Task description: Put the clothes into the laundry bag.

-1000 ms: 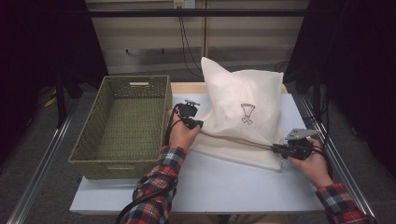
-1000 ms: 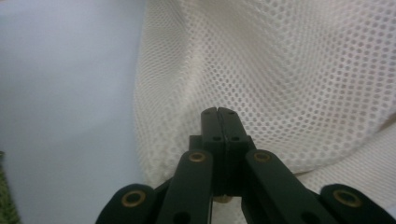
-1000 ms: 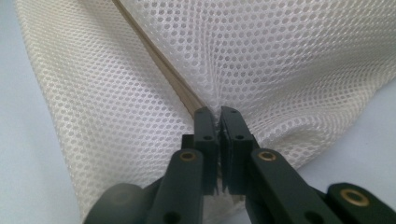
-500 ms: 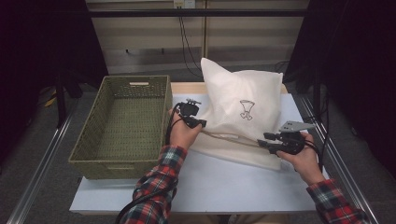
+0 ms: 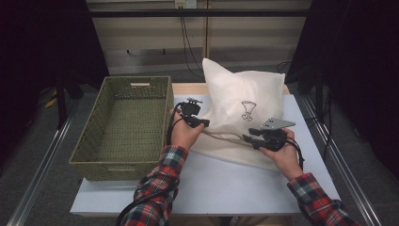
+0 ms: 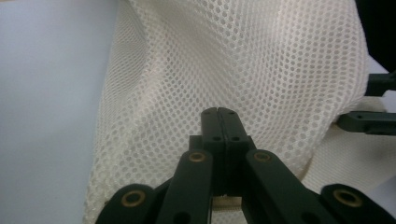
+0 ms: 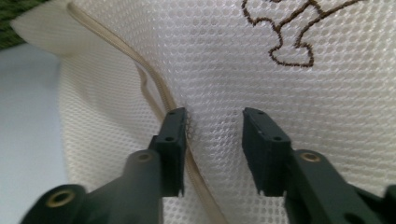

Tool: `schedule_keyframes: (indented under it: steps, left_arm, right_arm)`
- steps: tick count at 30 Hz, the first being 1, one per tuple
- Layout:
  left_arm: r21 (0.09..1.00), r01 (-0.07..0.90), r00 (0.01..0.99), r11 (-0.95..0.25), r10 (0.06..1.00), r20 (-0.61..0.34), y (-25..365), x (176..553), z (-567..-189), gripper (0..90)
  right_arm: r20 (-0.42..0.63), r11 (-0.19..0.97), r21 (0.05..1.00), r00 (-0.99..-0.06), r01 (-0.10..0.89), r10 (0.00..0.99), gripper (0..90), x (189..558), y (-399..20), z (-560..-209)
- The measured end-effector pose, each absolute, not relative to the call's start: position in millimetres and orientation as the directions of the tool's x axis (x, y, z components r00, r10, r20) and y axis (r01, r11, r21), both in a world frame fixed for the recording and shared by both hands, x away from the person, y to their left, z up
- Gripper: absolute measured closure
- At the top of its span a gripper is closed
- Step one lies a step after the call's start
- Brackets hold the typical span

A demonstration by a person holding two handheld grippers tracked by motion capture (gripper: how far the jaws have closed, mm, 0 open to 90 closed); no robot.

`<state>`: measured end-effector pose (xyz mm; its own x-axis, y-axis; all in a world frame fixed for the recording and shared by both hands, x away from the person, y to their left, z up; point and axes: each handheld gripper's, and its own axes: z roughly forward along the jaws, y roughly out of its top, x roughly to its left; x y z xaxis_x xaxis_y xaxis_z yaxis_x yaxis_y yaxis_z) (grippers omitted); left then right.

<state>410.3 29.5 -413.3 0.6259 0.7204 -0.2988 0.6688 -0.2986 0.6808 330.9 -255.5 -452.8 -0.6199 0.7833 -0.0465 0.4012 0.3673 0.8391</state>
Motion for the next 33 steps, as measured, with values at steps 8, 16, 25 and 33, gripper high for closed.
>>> schedule_keyframes:
  steps: [8, 16, 25, 33]
  left_arm:
    - [0.690, 0.662, 0.627, -0.293, 0.721, -0.295, 31.1, 409.7, -410.1, 90.0]
    - [0.705, 0.657, 0.630, -0.269, 0.710, -0.316, 29.4, 409.3, -411.6, 84.7]
    - [0.730, 0.635, 0.643, -0.251, 0.696, -0.320, 24.0, 406.8, -412.0, 61.5]
    - [0.762, 0.601, 0.655, -0.241, 0.694, -0.298, 26.4, 405.6, -412.8, 39.8]
  right_arm:
    - [-0.051, 0.410, 0.810, -0.647, 0.418, 0.761, 90.0, 338.8, -249.3, -454.6]
    - [-0.024, 0.452, 0.761, -0.677, 0.464, 0.735, 90.0, 336.7, -249.7, -469.0]
    - [-0.005, 0.464, 0.736, -0.681, 0.493, 0.732, 89.7, 336.3, -246.2, -477.5]
    - [0.037, 0.397, 0.782, -0.671, 0.481, 0.740, 72.8, 328.0, -257.3, -470.9]
